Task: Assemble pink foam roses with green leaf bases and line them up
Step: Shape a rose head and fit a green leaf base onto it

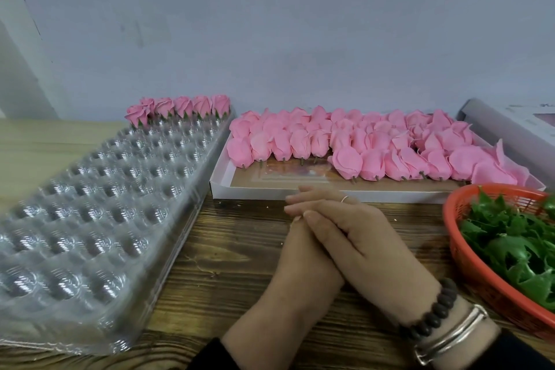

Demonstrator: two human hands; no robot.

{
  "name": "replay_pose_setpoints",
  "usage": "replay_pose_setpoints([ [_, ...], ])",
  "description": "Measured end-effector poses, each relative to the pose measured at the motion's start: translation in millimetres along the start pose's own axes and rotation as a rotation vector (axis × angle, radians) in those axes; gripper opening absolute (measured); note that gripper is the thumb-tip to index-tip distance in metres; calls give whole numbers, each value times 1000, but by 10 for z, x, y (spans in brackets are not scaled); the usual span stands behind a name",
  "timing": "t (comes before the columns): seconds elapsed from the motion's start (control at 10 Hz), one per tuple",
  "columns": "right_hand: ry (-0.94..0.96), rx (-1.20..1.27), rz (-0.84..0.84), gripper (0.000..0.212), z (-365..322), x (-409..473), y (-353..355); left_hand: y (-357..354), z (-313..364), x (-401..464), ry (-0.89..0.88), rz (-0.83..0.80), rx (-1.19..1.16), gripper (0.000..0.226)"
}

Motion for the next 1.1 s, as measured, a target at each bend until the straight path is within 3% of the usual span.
replay_pose_setpoints([
  [0.1,-30,27,-148,36,37,-23,-70,6,28,-25,-41,-91,135,38],
  [0.2,-50,49,-154,34,72,-34,-54,41,3,54,29,-78,65,23],
  [0.3,-107,128,-118,50,167,-58,11,-12,124,23,-24,-235,31,28],
  [0.4,-190,236,-160,70,257,-101,11,21,180,35,-104,-190,-49,14],
  [0.5,-177,313,-109,74,211,-94,32,89,165,50,-121,-127,-47,6],
  [0.6,-114,306,105,46,79,-50,73,78,101,62,-43,-75,-82,12],
  [0.7,-36,100,252,40,-47,-47,62,-20,123,34,24,-91,-229,19],
  [0.8,-43,-65,234,39,-33,-53,40,-24,145,-18,-13,-80,-84,18],
  [0.9,-62,-22,83,32,33,-7,32,-66,116,24,-32,-105,82,27],
  [1.0,-100,11,-76,26,109,-23,14,-159,71,51,67,-247,195,25],
  [1.1,-136,81,-158,25,133,-65,-27,-171,-65,16,234,-334,143,36],
])
Point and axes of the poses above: each hand's wrist, its own x-axis towards the middle knuckle, its own y-axis out of the back of the hand, z = x × y, the point moved 7 cm from there along x, towards the middle knuckle, and after that the axes turned 10 degrees about y, right-handed, at the moved point
